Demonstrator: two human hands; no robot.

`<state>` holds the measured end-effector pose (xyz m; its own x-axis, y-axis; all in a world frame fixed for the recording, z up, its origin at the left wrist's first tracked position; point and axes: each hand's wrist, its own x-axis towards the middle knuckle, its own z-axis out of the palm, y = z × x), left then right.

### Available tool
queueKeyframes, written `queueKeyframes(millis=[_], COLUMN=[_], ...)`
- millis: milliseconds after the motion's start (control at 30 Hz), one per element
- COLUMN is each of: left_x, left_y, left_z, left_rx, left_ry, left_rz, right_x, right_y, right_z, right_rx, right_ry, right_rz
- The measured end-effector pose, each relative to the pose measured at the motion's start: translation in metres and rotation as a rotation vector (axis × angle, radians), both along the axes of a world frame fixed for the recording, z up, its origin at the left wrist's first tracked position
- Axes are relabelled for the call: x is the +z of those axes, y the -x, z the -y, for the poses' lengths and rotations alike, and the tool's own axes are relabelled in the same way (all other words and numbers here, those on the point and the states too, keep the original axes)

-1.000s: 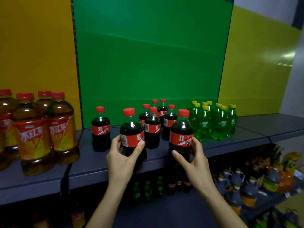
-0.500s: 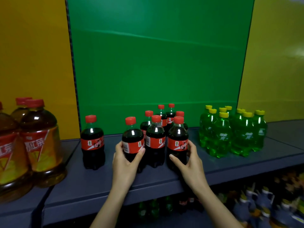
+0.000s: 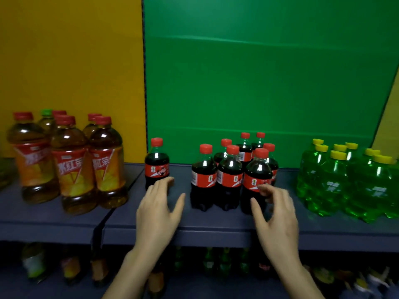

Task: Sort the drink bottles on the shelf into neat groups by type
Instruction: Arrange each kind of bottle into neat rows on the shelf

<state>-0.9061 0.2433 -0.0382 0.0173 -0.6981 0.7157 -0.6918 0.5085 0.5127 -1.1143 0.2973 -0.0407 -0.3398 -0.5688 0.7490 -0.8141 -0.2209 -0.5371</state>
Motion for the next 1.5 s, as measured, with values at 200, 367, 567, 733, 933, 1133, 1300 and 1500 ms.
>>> queueKeyframes(millis=[200, 367, 567, 733, 933, 1133, 1300, 1500], left_x=[-0.005, -0.011, -0.022, -0.030, -0.026, -0.016, -0.013, -0.009], left_y=[-0.071, -0.156, -0.262, -0.345, -0.438, -0.495, -0.519, -0.531], left_z=[-0.050, -0.092, -0.147, -0.171, -0.168, -0.142, -0.100, -0.035], left_rx=[0.296, 0.492, 0.696, 0.773, 0.693, 0.561, 0.489, 0.378], left_ry=[0.122, 0.059, -0.037, -0.082, -0.102, -0.118, -0.098, -0.062], left_rz=[0.256, 0.341, 0.326, 0.334, 0.312, 0.238, 0.215, 0.137], right_x=[0.000, -0.002, -0.008, -0.015, -0.014, 0.004, 0.018, 0.023], right_y=[-0.047, -0.110, -0.201, -0.286, -0.384, -0.447, -0.471, -0.494], right_z=[-0.015, -0.017, -0.023, -0.028, -0.017, 0.013, 0.052, 0.107], right_rx=[0.300, 0.464, 0.629, 0.711, 0.734, 0.761, 0.740, 0.720], right_ry=[-0.185, -0.241, -0.269, -0.292, -0.264, -0.177, -0.147, -0.138], right_rz=[-0.193, -0.241, -0.276, -0.276, -0.216, -0.118, -0.011, 0.139])
